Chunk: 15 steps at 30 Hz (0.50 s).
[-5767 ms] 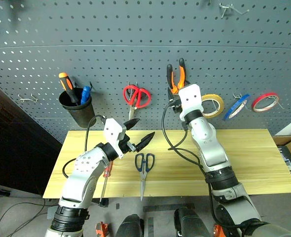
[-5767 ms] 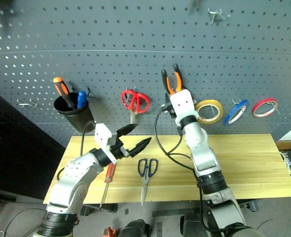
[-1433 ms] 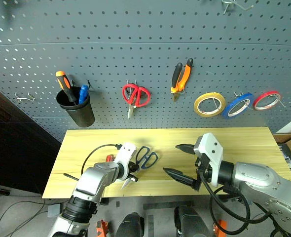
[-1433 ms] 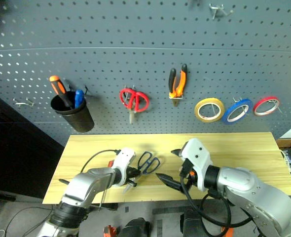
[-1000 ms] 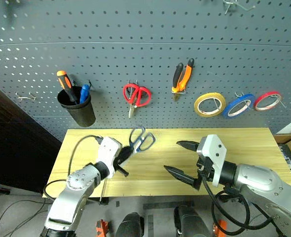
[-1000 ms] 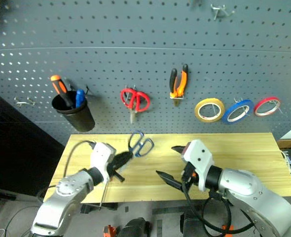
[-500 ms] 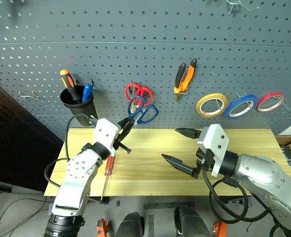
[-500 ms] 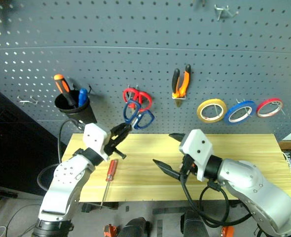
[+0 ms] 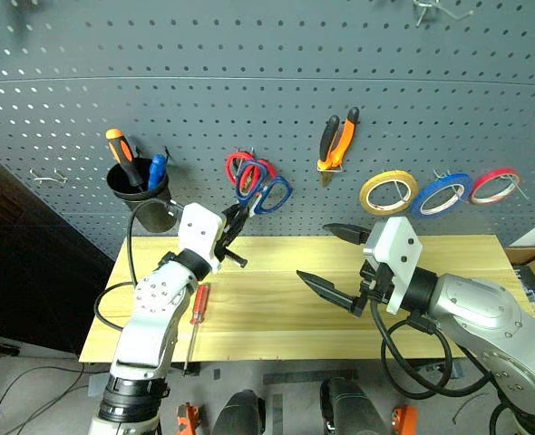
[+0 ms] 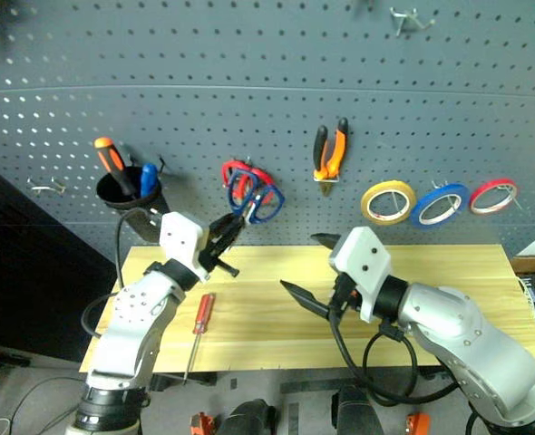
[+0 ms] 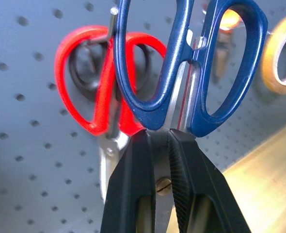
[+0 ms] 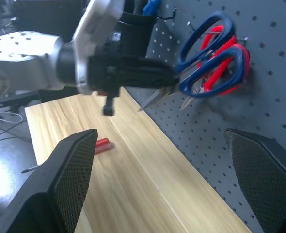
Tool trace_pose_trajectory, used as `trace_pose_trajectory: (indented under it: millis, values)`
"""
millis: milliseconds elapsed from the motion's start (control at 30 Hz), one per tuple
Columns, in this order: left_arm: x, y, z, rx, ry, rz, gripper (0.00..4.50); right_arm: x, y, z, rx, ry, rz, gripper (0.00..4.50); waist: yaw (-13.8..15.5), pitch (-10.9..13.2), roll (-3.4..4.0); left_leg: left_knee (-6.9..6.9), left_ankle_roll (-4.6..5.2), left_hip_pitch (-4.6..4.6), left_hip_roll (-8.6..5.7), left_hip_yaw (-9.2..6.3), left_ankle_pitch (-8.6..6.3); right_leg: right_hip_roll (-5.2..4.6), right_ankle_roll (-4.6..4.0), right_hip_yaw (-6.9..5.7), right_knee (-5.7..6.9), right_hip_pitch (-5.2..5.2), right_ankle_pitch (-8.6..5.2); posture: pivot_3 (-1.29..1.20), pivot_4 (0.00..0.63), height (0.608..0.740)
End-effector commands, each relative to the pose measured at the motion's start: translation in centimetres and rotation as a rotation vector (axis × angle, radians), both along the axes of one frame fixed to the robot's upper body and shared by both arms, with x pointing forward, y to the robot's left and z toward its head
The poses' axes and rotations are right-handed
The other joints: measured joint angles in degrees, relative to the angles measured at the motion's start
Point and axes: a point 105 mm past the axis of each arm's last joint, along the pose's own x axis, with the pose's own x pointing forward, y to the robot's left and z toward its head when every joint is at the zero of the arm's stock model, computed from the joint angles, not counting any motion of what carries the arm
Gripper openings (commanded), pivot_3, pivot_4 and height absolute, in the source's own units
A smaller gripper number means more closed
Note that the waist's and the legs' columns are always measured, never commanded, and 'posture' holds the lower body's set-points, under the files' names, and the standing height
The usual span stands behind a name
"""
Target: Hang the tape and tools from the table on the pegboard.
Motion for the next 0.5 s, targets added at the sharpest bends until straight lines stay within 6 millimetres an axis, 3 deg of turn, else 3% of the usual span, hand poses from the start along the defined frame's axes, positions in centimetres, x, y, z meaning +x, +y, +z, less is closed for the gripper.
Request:
trace_pose_trajectory:
  millis: [33,100,200,367,500]
  values:
    - [-2.2,-1.2,1.9,0.025,-0.106,-0.103,0.16,-0.5,-0.1,1.0,0.008,-0.052,0.002,4.50,0.08,0.00,0.00,0.02,0.00,0.00,0.03,-0.01,0.00,0.00,0.00,-0.01,0.01,0.00,0.00,-0.08,0.191,0.740]
    - [-2.7,-1.1,2.5,0.026,-0.134,-0.107,0.16,-0.6,-0.2,0.9,0.007,-0.051,0.002,4.50,0.22,0.00,0.00,0.04,0.00,0.00,0.05,-0.02,0.00,-0.02,-0.01,0.00,0.03,0.01,0.01,-0.08,0.190,0.740]
    - [-2.1,0.1,3.4,0.014,-0.157,-0.031,0.16,-0.5,-0.3,0.9,0.005,-0.050,0.002,4.50,0.43,-0.01,-0.02,0.09,0.00,0.05,0.05,-0.06,0.00,0.00,-0.02,0.00,0.05,0.12,0.01,-0.06,0.186,0.740]
    - [-1.2,0.5,4.6,-0.011,-0.173,0.007,0.16,-0.4,-0.2,1.1,0.009,-0.054,0.010,4.50,0.41,-0.02,-0.02,0.10,0.01,0.06,0.01,-0.02,0.00,0.07,-0.01,-0.06,0.06,0.12,0.02,-0.05,0.183,0.740]
    - [-0.2,0.7,4.6,-0.042,-0.134,0.038,0.16,-0.2,0.0,1.5,0.018,-0.072,0.017,4.50,0.40,-0.02,-0.03,0.09,0.01,0.03,0.00,-0.03,0.00,0.06,-0.01,-0.07,0.04,0.10,0.02,-0.05,0.183,0.740]
